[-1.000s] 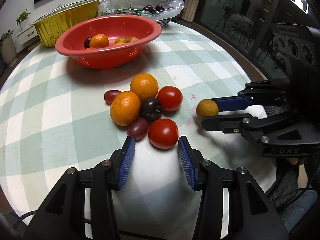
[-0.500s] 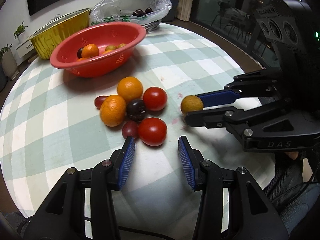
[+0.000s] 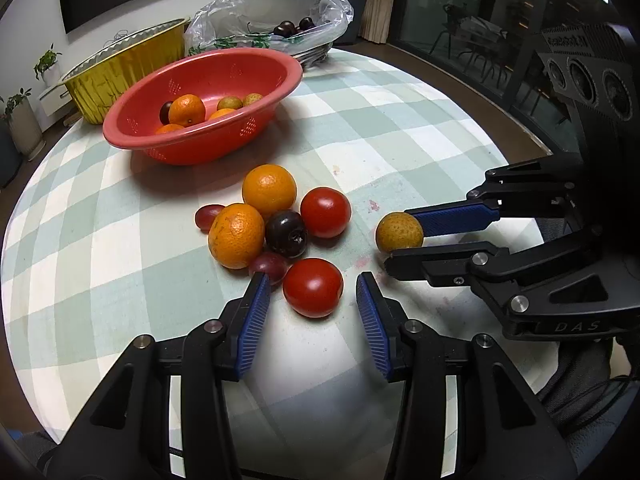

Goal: Organize fruits
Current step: 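Close the left gripper on a red tomato while the right holds its fruit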

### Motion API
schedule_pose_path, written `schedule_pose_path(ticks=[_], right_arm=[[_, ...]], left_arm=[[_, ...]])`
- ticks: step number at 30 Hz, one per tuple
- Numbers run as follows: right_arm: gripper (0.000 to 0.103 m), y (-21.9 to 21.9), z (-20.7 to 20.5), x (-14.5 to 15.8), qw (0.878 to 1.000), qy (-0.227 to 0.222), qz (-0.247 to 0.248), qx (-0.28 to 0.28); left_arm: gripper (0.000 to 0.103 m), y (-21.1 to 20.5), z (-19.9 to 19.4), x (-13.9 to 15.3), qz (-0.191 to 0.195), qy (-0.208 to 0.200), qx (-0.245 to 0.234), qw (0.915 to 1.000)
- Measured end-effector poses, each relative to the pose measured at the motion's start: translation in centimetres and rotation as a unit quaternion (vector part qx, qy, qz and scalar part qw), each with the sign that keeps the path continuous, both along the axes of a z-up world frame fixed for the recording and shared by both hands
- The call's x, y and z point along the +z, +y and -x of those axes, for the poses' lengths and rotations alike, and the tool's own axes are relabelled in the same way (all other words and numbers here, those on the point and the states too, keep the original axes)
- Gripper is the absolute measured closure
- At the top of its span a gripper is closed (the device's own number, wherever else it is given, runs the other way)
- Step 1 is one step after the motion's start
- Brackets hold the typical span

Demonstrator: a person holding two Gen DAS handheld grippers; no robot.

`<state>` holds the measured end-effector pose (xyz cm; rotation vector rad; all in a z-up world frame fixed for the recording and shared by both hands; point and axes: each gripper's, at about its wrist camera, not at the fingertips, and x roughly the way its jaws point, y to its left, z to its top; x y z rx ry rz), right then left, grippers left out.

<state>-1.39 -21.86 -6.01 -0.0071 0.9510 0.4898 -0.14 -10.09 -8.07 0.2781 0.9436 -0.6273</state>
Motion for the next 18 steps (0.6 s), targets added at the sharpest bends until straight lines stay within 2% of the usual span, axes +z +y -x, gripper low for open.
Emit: schedule_pose_path(ticks=[6, 9, 18], right_arm=[[0.073, -0.1, 0.1, 0.0, 1.000, 0.000, 0.000, -0.001], [0.073, -0.1, 0.1, 0.0, 1.000, 0.000, 0.000, -0.001], [0.073, -0.1, 0.1, 0.1, 1.000, 0.000, -0.001, -0.003]], left_arm=[[0.065, -0.9, 0.9, -0.4, -0.036, -0.033, -0.012, 0.9987], [0.070, -0.9, 0.9, -0.4, -0.037, -0.041, -0.011, 0.9984], [0.074, -0.9, 1.2, -0.3, -0.028, -0.038, -0.021, 0.9987]])
